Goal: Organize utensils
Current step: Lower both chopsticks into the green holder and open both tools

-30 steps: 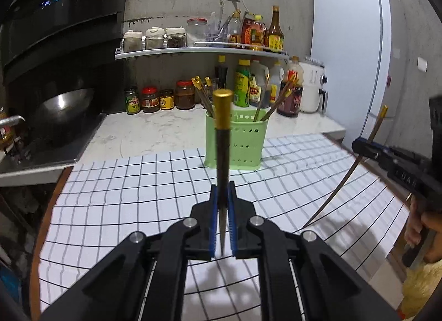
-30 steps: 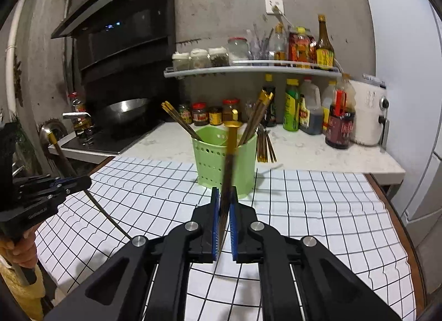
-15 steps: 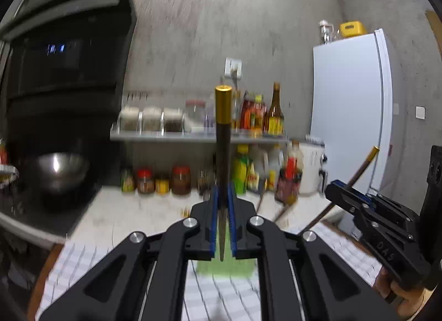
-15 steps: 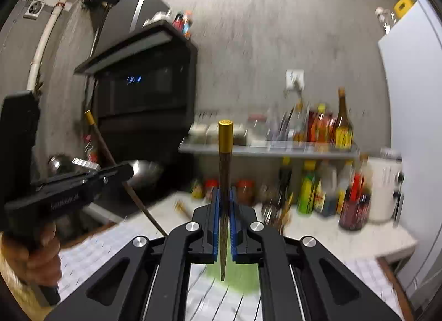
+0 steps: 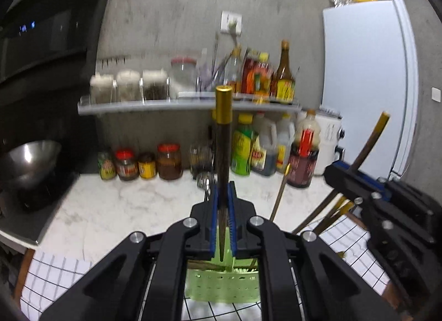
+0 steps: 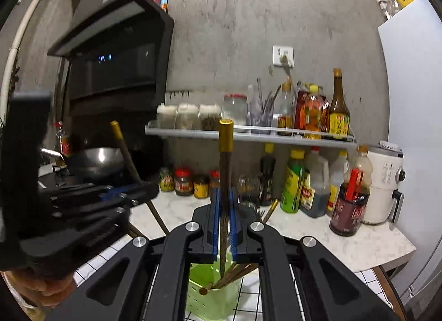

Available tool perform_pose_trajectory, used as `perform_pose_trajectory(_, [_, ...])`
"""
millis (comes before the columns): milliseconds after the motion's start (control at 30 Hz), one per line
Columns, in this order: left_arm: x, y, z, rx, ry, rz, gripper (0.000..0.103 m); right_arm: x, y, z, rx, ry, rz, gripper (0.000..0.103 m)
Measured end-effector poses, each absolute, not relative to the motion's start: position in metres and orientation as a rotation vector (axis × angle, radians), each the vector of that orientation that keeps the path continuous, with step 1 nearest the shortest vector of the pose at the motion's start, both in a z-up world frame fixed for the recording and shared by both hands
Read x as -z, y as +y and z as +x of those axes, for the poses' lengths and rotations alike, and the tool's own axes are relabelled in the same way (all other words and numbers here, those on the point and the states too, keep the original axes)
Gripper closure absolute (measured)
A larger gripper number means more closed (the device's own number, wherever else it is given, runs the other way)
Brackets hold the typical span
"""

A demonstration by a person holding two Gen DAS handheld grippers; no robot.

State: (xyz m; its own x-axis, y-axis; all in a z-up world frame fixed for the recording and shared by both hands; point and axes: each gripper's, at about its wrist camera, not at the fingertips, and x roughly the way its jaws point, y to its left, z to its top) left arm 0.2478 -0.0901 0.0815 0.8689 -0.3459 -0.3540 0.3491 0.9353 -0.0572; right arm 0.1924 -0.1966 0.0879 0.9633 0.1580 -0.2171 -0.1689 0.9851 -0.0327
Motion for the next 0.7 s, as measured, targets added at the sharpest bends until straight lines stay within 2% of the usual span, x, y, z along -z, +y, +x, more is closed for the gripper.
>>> perform_pose_trajectory(67, [-0.073,-0.09,0.257,0.363,0.408,0.007,0.096,-0.085,-0.197,0.197,-0.165,0.244,-0.05,0.094])
perform_pose_trajectory(100, [-0.073,-0.089,0.26,0.355,0.416,0.015,0.096,-0.085,-0.197,0.2,-0.16,0.262,-0.053,0.086])
perform_pose_trajectory(133, [-0.073,-0.089,0.259,0.352,0.424,0.018,0.089,-0.085,-0.197,0.2,-0.163,0.271,-0.051,0.068])
perform_pose_trajectory(167, [-0.075,-0.087,0.259,0.358,0.433,0.013,0.071,-0.088,-0.198,0.197,-0.163,0.272,-0.045,0.058])
perform_pose_trajectory(200, [-0.078,-0.085,0.255,0.362,0.431,0.002,0.062,-0.09,-0.199,0.195,-0.16,0.267,-0.041,0.05])
perform_pose_trajectory(233, [-0.086,-0.079,0.245,0.361,0.399,-0.008,0.057,-0.094,-0.2,0.187,-0.157,0.25,-0.038,0.05])
perform_pose_trajectory(300, [-0.097,-0.074,0.233,0.351,0.371,-0.001,0.056,-0.102,-0.201,0.176,-0.152,0.232,-0.042,0.05])
perform_pose_trajectory(367, [-0.108,-0.066,0.214,0.333,0.343,0.0,0.051,-0.111,-0.204,0.156,-0.145,0.213,-0.043,0.049])
perform_pose_trajectory(467, [-0.115,-0.051,0.181,0.306,0.321,0.009,0.042,-0.117,-0.208,0.125,-0.13,0.211,-0.046,0.045])
perform_pose_trajectory(567, [-0.104,-0.037,0.147,0.255,0.349,0.033,0.037,-0.112,-0.215,0.089,-0.11,0.25,-0.032,0.036])
perform_pose_trajectory(700, [-0.069,-0.022,0.103,0.19,0.454,0.07,0.03,-0.086,-0.221,0.053,-0.111,0.368,0.001,0.019])
